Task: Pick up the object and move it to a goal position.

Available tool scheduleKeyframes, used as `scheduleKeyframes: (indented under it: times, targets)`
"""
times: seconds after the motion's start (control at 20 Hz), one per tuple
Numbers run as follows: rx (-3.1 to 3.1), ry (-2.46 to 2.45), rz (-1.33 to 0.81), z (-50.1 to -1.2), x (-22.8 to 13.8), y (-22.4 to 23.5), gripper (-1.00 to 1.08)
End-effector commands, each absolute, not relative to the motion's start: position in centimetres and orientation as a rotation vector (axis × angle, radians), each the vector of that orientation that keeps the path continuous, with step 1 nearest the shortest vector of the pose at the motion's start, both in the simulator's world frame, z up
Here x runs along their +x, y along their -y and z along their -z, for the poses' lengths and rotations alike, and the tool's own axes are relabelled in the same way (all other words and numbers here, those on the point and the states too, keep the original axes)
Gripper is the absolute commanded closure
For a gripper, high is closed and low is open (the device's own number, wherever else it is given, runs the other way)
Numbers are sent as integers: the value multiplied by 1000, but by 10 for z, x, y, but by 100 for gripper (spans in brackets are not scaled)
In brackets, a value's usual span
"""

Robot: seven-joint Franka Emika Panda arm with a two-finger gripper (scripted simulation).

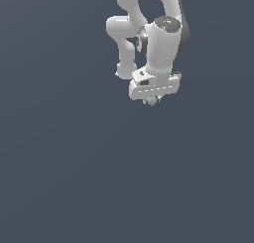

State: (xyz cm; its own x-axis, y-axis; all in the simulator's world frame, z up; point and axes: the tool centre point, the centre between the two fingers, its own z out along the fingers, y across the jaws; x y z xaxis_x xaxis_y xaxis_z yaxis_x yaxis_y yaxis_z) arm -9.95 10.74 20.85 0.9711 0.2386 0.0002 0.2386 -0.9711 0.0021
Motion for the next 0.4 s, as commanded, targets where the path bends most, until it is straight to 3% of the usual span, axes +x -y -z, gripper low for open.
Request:
scheduleKeyframes:
  times: [0.0,0.35]
  targets:
    - [3117,-376,0,-219,-105,-115,108]
    - [3119,-376,0,-231,-111,-124,108]
